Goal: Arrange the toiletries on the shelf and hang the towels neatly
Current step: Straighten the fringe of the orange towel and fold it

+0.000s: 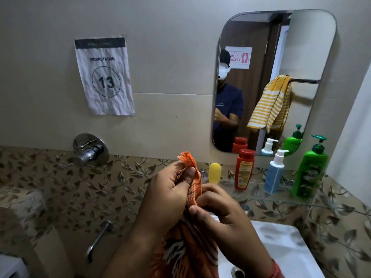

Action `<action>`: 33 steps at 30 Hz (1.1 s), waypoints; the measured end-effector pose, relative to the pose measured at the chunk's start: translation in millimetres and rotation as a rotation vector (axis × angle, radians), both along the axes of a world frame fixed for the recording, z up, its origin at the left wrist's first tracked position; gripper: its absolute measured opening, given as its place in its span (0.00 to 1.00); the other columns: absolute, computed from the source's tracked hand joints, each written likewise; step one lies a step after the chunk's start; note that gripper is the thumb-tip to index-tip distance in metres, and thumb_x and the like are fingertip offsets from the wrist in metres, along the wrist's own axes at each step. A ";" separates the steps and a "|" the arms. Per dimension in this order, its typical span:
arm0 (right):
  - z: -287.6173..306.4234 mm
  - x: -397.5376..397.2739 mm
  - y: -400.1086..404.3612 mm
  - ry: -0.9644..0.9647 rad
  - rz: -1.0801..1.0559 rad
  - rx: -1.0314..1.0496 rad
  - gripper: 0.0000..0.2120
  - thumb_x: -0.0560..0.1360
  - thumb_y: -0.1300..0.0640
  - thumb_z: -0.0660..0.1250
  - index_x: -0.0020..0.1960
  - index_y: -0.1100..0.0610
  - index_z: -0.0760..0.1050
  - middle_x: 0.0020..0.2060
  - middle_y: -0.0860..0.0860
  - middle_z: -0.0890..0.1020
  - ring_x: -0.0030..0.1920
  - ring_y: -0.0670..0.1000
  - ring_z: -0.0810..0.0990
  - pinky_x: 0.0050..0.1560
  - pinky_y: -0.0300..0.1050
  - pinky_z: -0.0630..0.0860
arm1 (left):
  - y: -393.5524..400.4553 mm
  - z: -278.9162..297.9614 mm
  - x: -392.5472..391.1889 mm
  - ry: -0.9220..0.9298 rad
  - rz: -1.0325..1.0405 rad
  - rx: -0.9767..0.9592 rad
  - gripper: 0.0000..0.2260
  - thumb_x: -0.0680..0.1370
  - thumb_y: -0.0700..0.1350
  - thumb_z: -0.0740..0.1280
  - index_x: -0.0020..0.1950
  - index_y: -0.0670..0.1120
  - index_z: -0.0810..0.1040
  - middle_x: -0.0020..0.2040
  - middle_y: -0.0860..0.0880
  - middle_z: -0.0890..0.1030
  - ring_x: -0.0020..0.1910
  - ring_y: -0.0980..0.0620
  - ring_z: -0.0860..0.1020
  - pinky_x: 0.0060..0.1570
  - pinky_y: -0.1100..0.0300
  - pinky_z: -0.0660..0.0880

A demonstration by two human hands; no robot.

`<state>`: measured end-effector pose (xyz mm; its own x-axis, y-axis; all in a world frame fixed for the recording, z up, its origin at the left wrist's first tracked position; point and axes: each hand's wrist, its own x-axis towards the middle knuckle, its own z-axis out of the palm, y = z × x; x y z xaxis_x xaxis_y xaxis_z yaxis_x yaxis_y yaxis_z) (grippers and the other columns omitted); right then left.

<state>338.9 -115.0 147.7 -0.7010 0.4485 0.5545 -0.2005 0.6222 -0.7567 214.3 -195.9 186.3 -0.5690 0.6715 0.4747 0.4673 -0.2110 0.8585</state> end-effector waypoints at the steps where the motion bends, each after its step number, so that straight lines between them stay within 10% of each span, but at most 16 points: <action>1: -0.5 -0.4 -1.1 0.047 0.008 -0.028 0.12 0.75 0.47 0.69 0.41 0.55 0.79 0.47 0.49 0.79 0.49 0.52 0.80 0.47 0.46 0.78 | -0.9 1.0 -1.5 0.035 0.021 -0.009 0.10 0.81 0.45 0.66 0.41 0.49 0.80 0.33 0.54 0.82 0.32 0.61 0.79 0.34 0.64 0.74; 8: -5.6 -5.1 -5.9 -0.005 0.091 -0.097 0.15 0.74 0.45 0.69 0.40 0.58 0.74 0.41 0.52 0.74 0.41 0.57 0.75 0.41 0.56 0.73 | -3.6 1.8 -5.8 0.049 0.047 0.020 0.11 0.81 0.43 0.65 0.42 0.54 0.82 0.35 0.57 0.83 0.33 0.62 0.80 0.35 0.66 0.75; 14: -9.2 -9.7 2.3 -0.192 0.183 -0.110 0.29 0.76 0.31 0.56 0.61 0.53 0.79 0.60 0.51 0.77 0.62 0.46 0.76 0.62 0.42 0.73 | -5.8 -0.6 -9.0 0.108 -0.064 0.054 0.09 0.80 0.52 0.65 0.44 0.50 0.80 0.34 0.47 0.80 0.32 0.57 0.76 0.34 0.61 0.73; 21: -7.8 -21.8 -7.8 -0.018 -0.182 0.051 0.16 0.76 0.38 0.59 0.48 0.49 0.75 0.45 0.41 0.74 0.47 0.43 0.76 0.43 0.32 0.71 | -6.1 -2.4 -14.6 0.115 -0.069 0.098 0.08 0.80 0.52 0.65 0.46 0.53 0.82 0.37 0.48 0.83 0.35 0.51 0.80 0.37 0.57 0.76; 26: -7.7 -17.4 -6.1 0.088 0.230 -0.293 0.15 0.74 0.49 0.71 0.45 0.63 0.78 0.49 0.60 0.76 0.51 0.59 0.79 0.53 0.57 0.77 | -6.2 -0.9 -14.1 0.116 -0.008 0.115 0.09 0.80 0.53 0.64 0.42 0.62 0.80 0.33 0.59 0.81 0.31 0.63 0.77 0.33 0.67 0.72; 33: -4.3 -15.0 -6.0 0.146 0.193 -0.439 0.16 0.72 0.50 0.73 0.43 0.64 0.75 0.47 0.66 0.73 0.48 0.61 0.77 0.51 0.58 0.75 | -2.9 -6.0 -15.2 0.102 -0.002 0.121 0.07 0.80 0.52 0.65 0.45 0.54 0.81 0.36 0.55 0.82 0.35 0.59 0.80 0.36 0.63 0.75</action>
<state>323.9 -121.0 143.4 -0.7234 0.5312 0.4411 -0.4042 0.1922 -0.8942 199.1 -198.7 180.3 -0.5125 0.6068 0.6076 0.5506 -0.3108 0.7748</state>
